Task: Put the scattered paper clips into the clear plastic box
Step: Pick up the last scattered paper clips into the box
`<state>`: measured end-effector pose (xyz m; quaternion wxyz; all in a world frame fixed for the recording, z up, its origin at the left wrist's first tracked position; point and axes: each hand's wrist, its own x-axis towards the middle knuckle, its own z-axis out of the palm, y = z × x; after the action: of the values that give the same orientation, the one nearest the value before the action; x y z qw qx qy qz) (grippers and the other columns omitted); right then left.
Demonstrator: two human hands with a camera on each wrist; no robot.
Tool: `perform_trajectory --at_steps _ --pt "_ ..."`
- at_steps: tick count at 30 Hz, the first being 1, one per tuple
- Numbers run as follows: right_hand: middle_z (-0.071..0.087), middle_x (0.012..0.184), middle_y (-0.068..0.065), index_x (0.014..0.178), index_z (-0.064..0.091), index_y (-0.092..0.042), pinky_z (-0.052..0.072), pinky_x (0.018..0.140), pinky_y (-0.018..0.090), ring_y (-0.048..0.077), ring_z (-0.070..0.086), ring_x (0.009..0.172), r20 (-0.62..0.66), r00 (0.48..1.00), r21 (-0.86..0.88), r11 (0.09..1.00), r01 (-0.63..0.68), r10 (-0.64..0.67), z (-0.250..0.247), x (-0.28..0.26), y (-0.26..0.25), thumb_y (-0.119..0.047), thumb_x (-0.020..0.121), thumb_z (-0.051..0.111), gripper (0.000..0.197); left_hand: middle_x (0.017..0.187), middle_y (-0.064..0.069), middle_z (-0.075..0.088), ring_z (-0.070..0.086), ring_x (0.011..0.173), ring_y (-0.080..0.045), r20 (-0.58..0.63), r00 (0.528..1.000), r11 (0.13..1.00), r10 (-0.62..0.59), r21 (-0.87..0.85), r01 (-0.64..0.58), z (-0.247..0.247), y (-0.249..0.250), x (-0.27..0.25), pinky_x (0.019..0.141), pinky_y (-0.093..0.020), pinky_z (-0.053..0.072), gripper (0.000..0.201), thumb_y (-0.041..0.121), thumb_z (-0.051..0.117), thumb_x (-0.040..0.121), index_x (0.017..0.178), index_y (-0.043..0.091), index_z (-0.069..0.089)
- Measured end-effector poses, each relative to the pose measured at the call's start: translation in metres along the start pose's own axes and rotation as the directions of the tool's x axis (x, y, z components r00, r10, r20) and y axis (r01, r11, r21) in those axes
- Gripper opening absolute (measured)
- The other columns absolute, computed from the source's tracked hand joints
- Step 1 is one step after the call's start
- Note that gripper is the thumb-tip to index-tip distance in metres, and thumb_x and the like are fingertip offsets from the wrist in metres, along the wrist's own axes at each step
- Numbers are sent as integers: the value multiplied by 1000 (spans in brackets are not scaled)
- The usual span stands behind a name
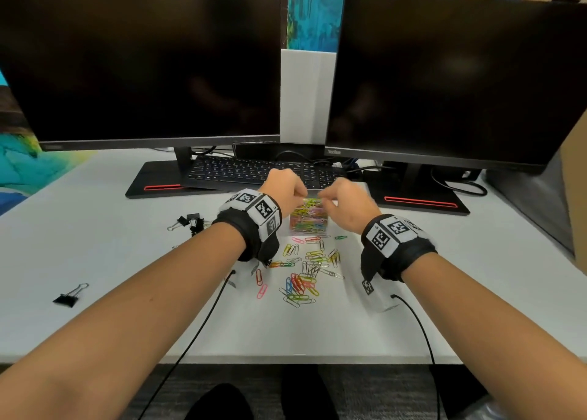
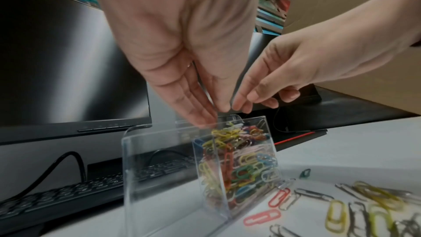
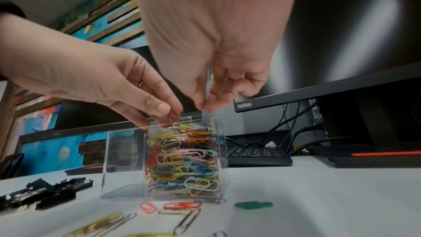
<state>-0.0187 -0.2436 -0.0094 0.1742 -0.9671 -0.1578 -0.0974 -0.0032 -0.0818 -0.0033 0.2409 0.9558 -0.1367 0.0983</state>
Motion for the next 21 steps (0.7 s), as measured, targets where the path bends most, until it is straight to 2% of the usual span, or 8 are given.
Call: perform_trajectory --at_steps 1,3,5,7,9,13,17,21 --pt "58 111 6 109 69 -13 50 86 36 23 58 102 -55 998 21 1000 -5 6 0 0 0 -18 96 46 27 105 -2 71 64 99 -14 -7 1000 1000 6 -21 -6 -1 2 -2 92 -22 48 18 14 62 88 102 10 73" --pt "57 117 5 116 67 -15 49 91 35 22 56 108 -86 996 42 999 -11 15 1 3 1 -10 95 44 31 97 1 72 66 91 -15 29 1000 1000 6 -9 -6 3 6 -3 88 -30 54 17 21 61 89 96 16 75" --pt "57 120 5 117 66 -18 49 93 39 24 56 112 5 1000 5 1000 -10 10 4 7 0 -4 93 45 35 90 3 72 66 85 -16 65 997 998 -33 50 29 9 9 -2 80 -36 57 16 30 62 87 90 22 76" --pt "56 123 4 117 66 -21 50 94 43 26 55 112 125 992 -60 998 -13 20 6 7 -1 -3 90 47 37 90 3 72 64 87 -16 54 996 995 -76 66 73 11 10 0 78 -33 55 18 35 65 86 89 22 76" --pt "55 125 3 117 65 -21 49 95 44 25 54 113 159 987 -90 996 -21 35 6 7 0 -4 91 48 35 92 1 73 63 89 -15 42 996 996 -82 51 80 9 8 3 83 -32 54 18 31 67 85 90 18 77" --pt "56 126 3 117 66 -17 49 95 39 23 55 114 9 1000 2 1000 -2 2 4 7 7 -6 94 44 34 104 1 71 63 99 -15 10 997 997 -71 35 71 4 3 4 91 -30 52 17 21 64 88 99 15 75" --pt "62 118 5 112 68 -17 50 91 41 24 58 108 37 999 -40 999 24 -22 8 8 6 -18 97 46 27 107 -2 71 62 104 -19 42 995 992 -93 84 90 5 -1 9 96 -32 47 19 22 61 91 102 14 74" --pt "69 106 6 105 72 -16 53 88 40 23 62 100 15 998 21 998 -54 53 9 17 2 -23 94 53 23 107 1 70 57 110 -17 103 989 988 -105 121 93 6 1 17 104 -33 40 21 28 65 87 103 18 74"
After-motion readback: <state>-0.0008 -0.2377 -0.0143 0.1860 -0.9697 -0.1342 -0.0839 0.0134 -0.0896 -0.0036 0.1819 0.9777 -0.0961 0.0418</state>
